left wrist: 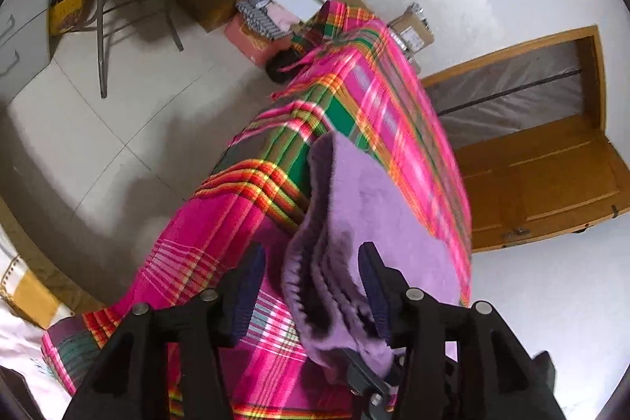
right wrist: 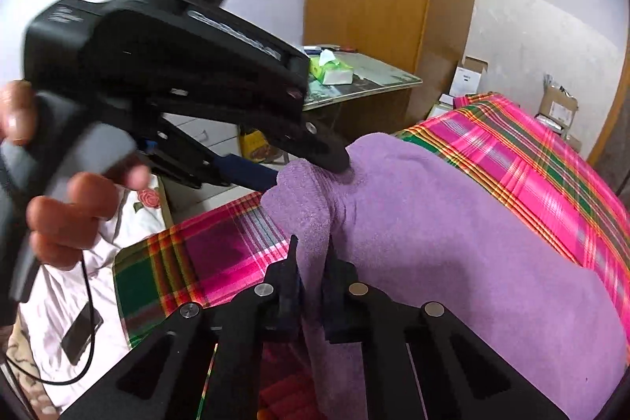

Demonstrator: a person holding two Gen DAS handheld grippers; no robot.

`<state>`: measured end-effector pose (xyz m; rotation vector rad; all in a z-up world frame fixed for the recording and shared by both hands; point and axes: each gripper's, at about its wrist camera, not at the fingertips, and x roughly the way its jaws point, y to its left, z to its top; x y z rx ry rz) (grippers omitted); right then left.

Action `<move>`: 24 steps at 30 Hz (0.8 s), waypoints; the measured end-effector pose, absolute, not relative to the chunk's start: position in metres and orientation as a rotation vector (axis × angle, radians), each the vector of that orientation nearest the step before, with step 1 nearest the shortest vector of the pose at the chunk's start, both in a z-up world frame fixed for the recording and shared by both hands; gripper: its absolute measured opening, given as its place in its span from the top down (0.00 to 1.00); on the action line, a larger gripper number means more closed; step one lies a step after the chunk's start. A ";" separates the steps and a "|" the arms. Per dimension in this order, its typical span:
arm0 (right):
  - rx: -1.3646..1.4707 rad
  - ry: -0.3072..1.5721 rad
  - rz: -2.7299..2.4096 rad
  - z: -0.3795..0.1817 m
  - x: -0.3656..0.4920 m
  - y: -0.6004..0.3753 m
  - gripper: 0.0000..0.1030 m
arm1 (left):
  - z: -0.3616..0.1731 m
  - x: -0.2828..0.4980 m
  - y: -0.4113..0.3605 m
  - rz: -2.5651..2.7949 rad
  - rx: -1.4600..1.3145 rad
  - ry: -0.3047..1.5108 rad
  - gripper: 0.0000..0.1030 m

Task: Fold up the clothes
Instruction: 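Grasp the sweatshirt end edge with the left tool while the right tool grasps beside it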

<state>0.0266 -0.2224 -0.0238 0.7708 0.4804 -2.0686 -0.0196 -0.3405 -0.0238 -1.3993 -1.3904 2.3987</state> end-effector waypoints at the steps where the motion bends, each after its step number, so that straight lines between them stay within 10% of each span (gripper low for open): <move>1: 0.769 0.474 -2.067 -0.023 0.027 -0.221 0.93 | -0.026 -0.023 -0.339 2.371 -1.400 -1.411 0.52; 14: 0.731 0.392 -2.054 -0.015 0.033 -0.204 0.93 | -0.030 -0.059 -0.329 2.266 -1.435 -1.384 0.52; 24: 0.731 0.373 -2.054 -0.014 0.030 -0.201 0.93 | -0.034 -0.068 -0.332 2.242 -1.412 -1.412 0.80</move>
